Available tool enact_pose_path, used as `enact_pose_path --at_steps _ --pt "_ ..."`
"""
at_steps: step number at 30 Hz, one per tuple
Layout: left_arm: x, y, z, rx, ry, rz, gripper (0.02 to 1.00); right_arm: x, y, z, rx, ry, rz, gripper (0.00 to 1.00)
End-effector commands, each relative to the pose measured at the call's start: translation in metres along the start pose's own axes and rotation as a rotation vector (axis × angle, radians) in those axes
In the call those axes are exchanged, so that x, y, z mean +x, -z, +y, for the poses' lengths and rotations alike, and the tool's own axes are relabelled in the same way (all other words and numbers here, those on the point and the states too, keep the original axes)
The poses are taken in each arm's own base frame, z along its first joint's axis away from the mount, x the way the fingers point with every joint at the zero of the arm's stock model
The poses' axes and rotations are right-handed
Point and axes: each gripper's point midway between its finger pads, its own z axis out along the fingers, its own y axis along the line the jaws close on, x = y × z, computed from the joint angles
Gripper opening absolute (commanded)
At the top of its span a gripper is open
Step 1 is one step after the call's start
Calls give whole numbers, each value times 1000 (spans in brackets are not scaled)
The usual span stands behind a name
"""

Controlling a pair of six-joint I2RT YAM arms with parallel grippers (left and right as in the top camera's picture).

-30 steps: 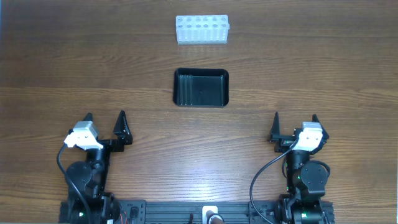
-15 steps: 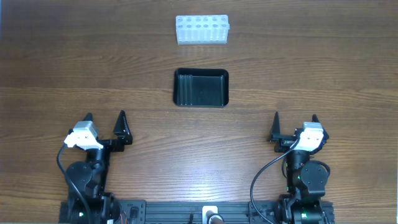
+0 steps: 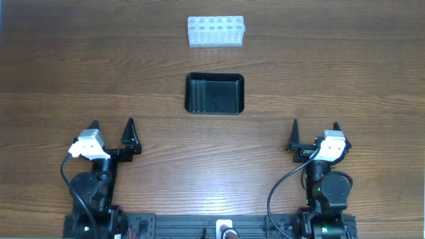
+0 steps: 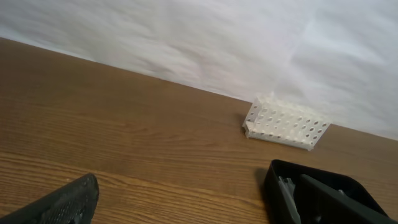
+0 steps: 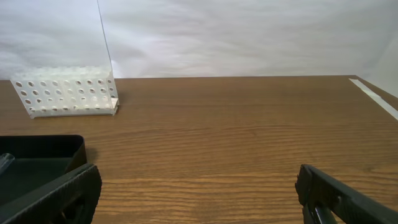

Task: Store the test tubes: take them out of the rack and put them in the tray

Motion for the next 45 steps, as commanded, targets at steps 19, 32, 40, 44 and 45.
enact_pose_path --at_steps 19,32,40,44,45 --pt "2 0 -2 16 -192 4 1000 3 0 -1 1 -4 3 991" --pt "2 0 -2 15 -250 4 1000 3 0 -1 1 -4 3 991" --pt "2 0 -2 16 -278 4 1000 3 0 -1 1 -4 3 993" --pt "2 0 -2 16 -278 4 1000 3 0 -1 1 -4 3 991" --pt "2 0 -2 16 -278 4 1000 3 0 -1 1 -4 3 991"
